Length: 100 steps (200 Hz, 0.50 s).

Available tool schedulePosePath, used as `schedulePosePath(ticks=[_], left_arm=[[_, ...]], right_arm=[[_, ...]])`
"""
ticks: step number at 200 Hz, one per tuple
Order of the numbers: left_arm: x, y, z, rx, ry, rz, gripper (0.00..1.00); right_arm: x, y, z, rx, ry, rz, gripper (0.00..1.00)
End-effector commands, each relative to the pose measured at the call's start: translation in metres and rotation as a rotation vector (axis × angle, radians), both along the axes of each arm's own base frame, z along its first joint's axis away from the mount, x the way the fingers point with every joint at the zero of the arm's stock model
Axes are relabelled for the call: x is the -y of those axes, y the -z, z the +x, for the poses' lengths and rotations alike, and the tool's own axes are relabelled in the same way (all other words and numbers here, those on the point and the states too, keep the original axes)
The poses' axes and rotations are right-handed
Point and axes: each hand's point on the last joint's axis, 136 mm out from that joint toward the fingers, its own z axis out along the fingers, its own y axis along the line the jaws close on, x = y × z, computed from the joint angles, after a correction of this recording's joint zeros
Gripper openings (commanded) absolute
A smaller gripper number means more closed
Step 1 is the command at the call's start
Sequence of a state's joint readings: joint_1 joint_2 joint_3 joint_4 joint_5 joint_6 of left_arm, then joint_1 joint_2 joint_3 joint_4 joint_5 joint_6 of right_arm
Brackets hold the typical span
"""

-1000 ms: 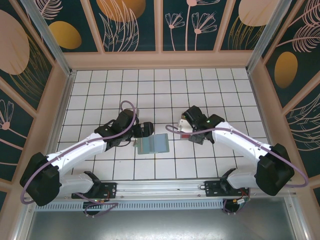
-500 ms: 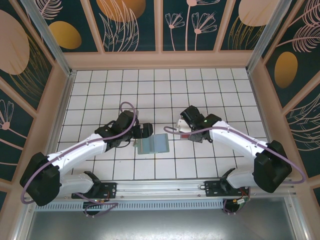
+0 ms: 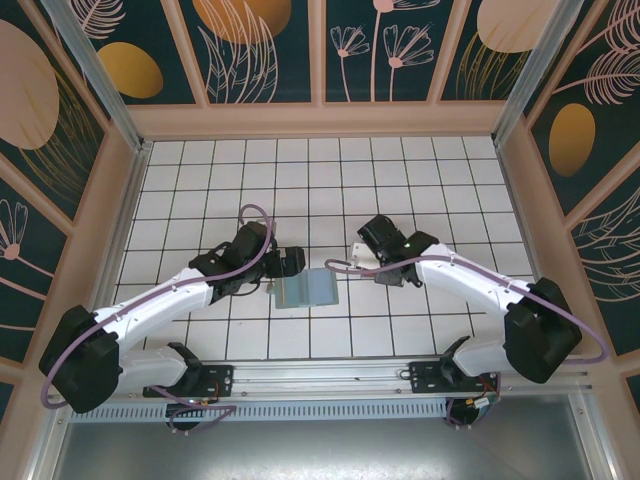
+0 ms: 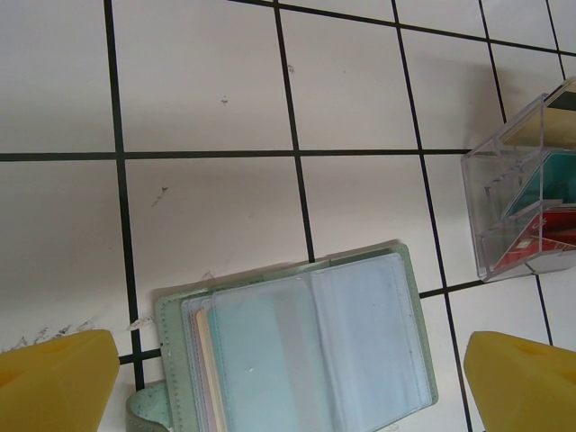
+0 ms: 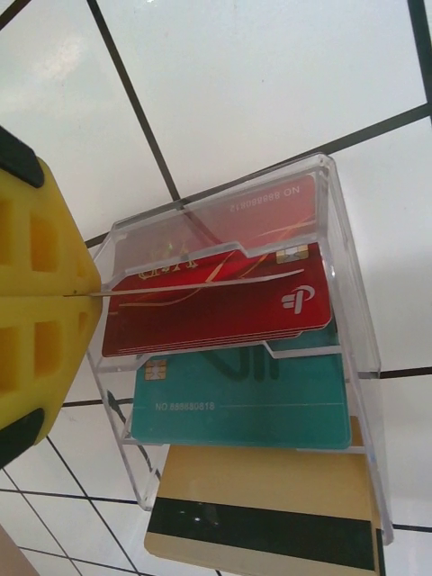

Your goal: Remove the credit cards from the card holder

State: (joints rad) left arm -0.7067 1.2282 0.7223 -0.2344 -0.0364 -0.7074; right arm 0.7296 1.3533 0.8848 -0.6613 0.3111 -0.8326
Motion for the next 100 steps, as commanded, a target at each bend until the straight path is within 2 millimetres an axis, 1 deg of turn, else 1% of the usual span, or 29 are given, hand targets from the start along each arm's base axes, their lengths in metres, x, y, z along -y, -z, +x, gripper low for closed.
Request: schedulePosePath(ticks=[1, 15, 28, 32, 40, 47, 61, 85, 100], left_arm=[[-0.002, -0.003, 0.003, 0.029, -0.001, 0.005, 0.99], [-0.002, -0.004, 0.003, 0.03, 0.0, 0.004, 0.99], [-0.002, -0.003, 0.004, 0.03, -0.002, 0.005, 0.99], [-0.002, -0.004, 0.003, 0.029, -0.001, 0.005, 0.99], [-0.002, -0.003, 0.004, 0.03, -0.003, 0.006, 0.98], [-0.002, -0.004, 0.003, 0.03, -0.003, 0.005, 0.99], [-0.002, -0.003, 0.003, 0.028, -0.003, 0.007, 0.99], [-0.002, -0.003, 0.003, 0.026, -0.004, 0.006, 0.98], [-0.002, -0.002, 0.004, 0.026, -0.004, 0.006, 0.99]], right_arm=[[-0.001, 0.01, -0.005, -0.025, -0.02, -0.009, 0.01], [-0.002, 0.01, -0.003, -0.014, -0.011, -0.003, 0.05], [-0.002, 0.009, 0.004, 0.013, 0.007, 0.0, 0.1], [-0.001, 0.009, 0.007, 0.025, 0.014, -0.001, 0.13], [0.001, 0.007, 0.012, 0.048, 0.028, 0.0, 0.26], [0.001, 0.006, 0.015, 0.059, 0.037, 0.005, 0.28], [0.005, 0.001, 0.026, 0.105, 0.077, 0.013, 0.39], [0.011, -0.008, 0.04, 0.168, 0.123, 0.019, 0.4], [0.011, -0.011, 0.044, 0.185, 0.149, 0.034, 0.4]])
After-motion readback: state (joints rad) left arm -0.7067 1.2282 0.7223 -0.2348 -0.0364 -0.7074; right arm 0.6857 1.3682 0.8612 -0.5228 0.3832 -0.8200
